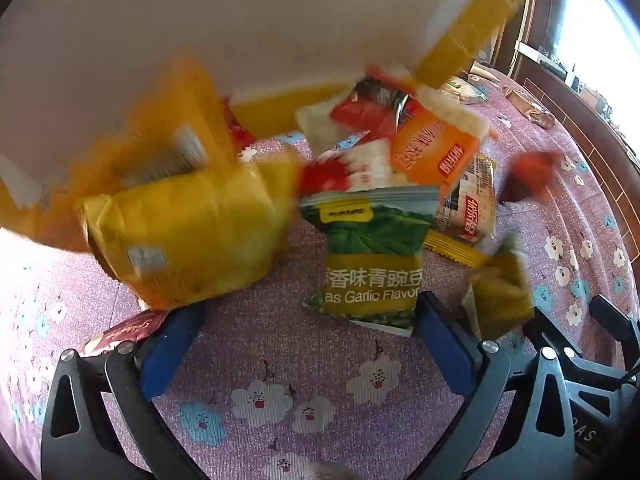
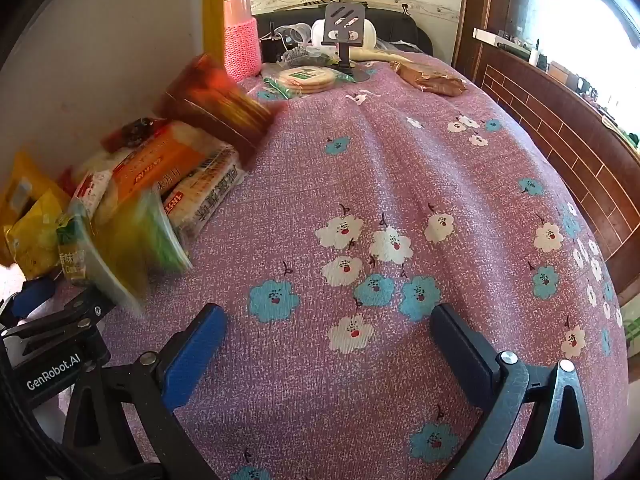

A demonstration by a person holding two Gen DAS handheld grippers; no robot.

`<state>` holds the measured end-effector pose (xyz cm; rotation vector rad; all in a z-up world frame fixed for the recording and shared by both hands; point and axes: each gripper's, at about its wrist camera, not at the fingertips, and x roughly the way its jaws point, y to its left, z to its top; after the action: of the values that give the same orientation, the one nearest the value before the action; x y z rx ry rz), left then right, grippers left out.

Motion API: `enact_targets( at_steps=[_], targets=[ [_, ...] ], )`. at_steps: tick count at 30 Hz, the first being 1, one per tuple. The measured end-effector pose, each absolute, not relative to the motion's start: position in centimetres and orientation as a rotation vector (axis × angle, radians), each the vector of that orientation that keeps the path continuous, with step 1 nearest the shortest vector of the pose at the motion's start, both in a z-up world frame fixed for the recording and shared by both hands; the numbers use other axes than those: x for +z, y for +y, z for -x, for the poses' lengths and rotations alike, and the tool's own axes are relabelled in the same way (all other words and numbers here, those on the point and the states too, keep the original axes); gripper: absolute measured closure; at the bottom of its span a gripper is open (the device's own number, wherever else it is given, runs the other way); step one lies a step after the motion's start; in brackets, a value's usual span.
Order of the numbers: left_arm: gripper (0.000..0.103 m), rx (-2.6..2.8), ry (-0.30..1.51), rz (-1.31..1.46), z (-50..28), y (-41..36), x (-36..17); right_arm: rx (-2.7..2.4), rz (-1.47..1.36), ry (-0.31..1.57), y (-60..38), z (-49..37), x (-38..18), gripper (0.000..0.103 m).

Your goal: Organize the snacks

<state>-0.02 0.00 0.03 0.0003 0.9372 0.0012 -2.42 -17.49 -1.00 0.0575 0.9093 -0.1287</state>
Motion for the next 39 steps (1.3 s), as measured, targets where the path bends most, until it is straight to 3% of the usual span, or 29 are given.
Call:
enact_targets(
  at_steps=[39],
  targets=[
    [0.0, 0.029, 0.94, 0.012, -0.02, -0.21, -0.11, -0.129, -0.057, 0.908, -17.59, 2.28, -1.17, 0.0]
  ],
)
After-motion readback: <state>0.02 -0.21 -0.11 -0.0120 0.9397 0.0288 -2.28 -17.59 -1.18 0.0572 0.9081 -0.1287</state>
